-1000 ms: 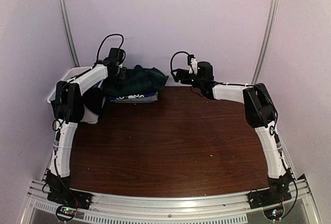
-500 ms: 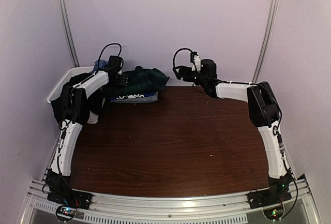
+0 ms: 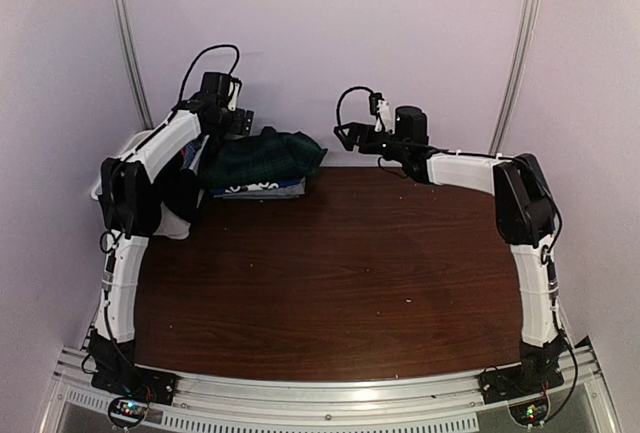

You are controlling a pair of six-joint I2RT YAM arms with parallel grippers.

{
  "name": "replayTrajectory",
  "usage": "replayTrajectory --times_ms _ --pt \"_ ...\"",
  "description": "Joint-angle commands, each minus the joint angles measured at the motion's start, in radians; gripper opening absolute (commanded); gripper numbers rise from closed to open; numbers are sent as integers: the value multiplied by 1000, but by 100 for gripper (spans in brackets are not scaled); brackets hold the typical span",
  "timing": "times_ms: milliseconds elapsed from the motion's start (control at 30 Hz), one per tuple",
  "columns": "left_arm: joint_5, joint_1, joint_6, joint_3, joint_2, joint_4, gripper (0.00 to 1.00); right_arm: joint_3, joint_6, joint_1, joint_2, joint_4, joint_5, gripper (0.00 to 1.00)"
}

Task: Fold and stack the mixed laundry pile
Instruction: Adjust the square-folded skirt at the corner of the board, then reset both arms

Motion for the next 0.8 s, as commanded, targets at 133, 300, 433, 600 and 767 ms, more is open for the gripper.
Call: replayTrajectory --times_ms 133,300,433,600,767 --pt "-6 -35 88 -14 -197 5 98 -109 -50 -31 -192 -31 -50 100" --pt "-21 -90 91 -63 -274 -24 98 -190 -80 -45 -301 -82 -63 100" --pt "13 -120 62 -146 -360 -51 98 -285 -97 -67 -422 -121 -68 100" --pt "35 -161 27 -374 -518 -52 98 -414 -130 -100 -567 -202 -63 100" --pt "33 -213 -11 -630 -672 -38 98 -565 -150 -106 -692 -295 -76 100"
